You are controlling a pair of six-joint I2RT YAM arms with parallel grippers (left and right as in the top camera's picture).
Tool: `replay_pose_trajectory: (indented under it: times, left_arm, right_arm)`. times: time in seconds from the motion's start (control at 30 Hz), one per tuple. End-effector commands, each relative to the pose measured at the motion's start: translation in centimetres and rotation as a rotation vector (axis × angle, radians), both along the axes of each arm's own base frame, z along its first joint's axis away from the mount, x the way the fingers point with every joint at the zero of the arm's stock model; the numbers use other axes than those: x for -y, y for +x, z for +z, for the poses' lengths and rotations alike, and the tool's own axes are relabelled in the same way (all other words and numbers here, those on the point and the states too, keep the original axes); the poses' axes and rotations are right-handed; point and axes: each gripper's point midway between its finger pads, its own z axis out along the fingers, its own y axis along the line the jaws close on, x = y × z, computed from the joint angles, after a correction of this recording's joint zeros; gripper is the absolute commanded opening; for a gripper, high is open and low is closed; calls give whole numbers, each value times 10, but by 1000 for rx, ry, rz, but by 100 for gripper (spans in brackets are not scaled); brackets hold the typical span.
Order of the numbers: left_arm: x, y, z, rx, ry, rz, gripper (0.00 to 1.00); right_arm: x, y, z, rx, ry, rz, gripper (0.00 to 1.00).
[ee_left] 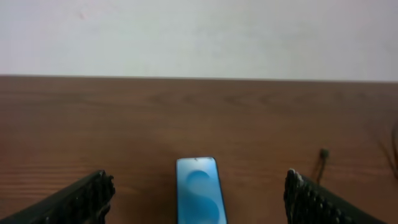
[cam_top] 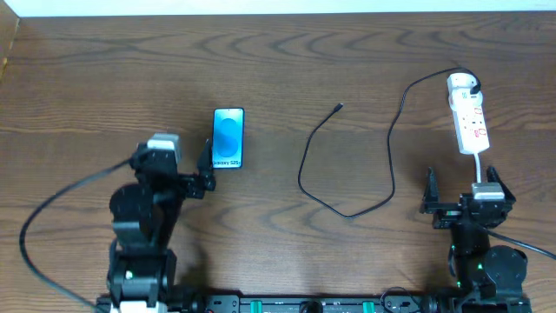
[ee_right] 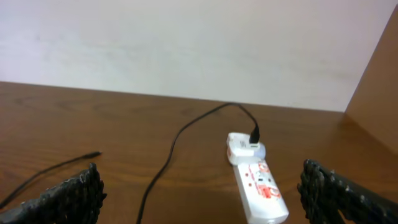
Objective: Plug charger to phone and switch on socket
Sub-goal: 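Move the left gripper over the blue phone and grasp its top edge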
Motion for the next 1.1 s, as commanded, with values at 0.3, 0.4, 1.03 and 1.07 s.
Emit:
replay_pose_trajectory:
  times: [0.3, 0.4, 1.03, 1.07]
  left_arm:
    - [7, 23, 34, -111, -27, -40, 89]
    - [7, 27, 42, -135, -27, -40, 89]
    - [17, 57, 57, -558, 31, -145, 89]
    - [18, 59, 55, -566, 25, -155, 89]
  right_arm:
    - [-5, 0, 39, -8, -15, 31, 99]
    - [-10, 8, 44, -57, -12, 60, 99]
    - [-50, 53, 62, -535, 84, 295, 99]
    - [-53, 55, 59, -582, 98, 311, 99]
